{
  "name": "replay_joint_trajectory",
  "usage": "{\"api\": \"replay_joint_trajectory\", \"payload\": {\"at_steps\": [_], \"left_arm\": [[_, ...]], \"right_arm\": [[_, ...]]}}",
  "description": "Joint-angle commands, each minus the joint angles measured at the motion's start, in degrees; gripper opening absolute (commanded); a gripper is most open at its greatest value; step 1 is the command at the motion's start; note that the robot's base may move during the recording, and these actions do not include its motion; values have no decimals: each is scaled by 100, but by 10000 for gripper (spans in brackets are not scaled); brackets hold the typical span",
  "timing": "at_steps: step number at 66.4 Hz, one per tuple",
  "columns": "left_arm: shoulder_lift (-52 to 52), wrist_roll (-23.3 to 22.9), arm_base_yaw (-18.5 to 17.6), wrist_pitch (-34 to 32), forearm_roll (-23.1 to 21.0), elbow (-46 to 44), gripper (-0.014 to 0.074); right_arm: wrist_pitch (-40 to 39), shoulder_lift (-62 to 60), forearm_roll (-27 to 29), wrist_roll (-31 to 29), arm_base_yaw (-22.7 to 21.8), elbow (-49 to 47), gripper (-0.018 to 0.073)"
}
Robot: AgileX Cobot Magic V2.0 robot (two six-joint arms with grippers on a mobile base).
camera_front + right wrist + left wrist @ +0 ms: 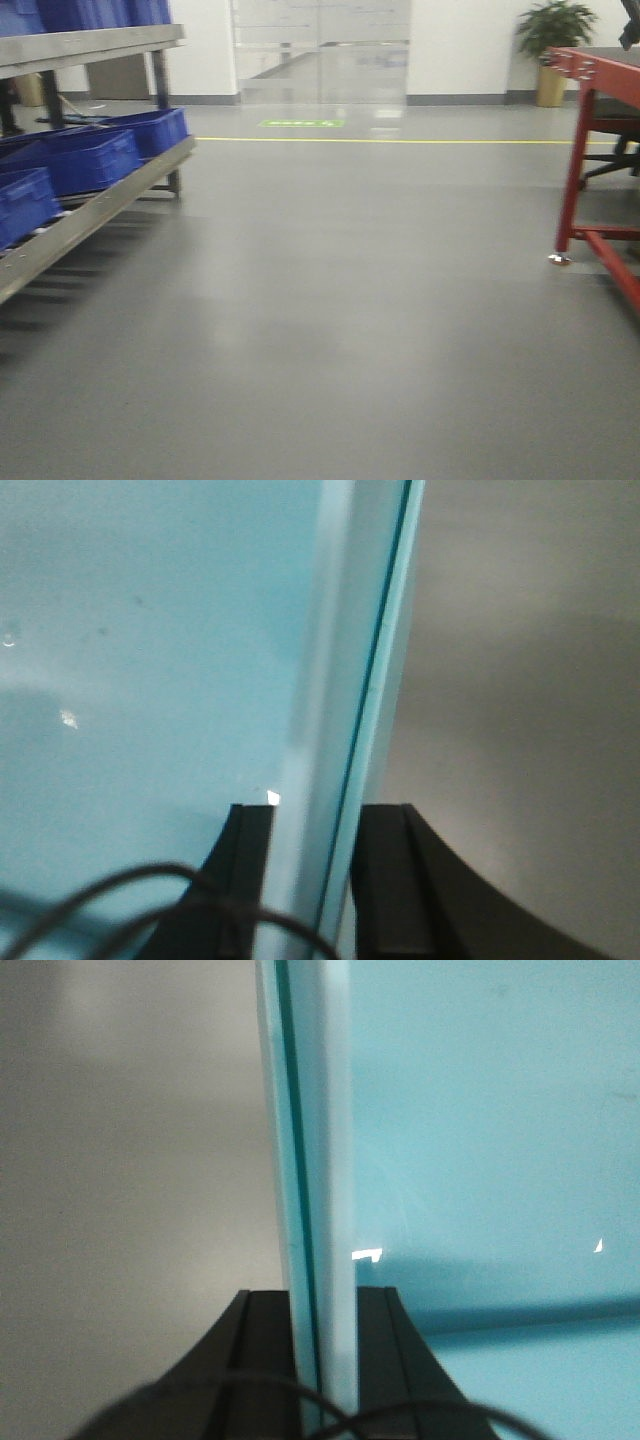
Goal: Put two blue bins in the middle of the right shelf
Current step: 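Drive the base past the red workbench holding the bin in both grippers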
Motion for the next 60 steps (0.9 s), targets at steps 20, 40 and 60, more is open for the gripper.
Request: {"api": "replay_joint_trajectory", "payload": {"at_steps": [20, 40, 60], "left_arm": [[-94, 76, -90, -401, -623, -120, -111], [-94, 76, -90, -401, -623, -120, -111], [-94, 76, -90, -401, -623, -120, -111]], "right_arm": [[-607, -51, 263, -8, 42, -98, -153], [-607, -51, 263, -8, 42, -98, -153], [-607, -51, 263, -8, 42, -98, -153]]}}
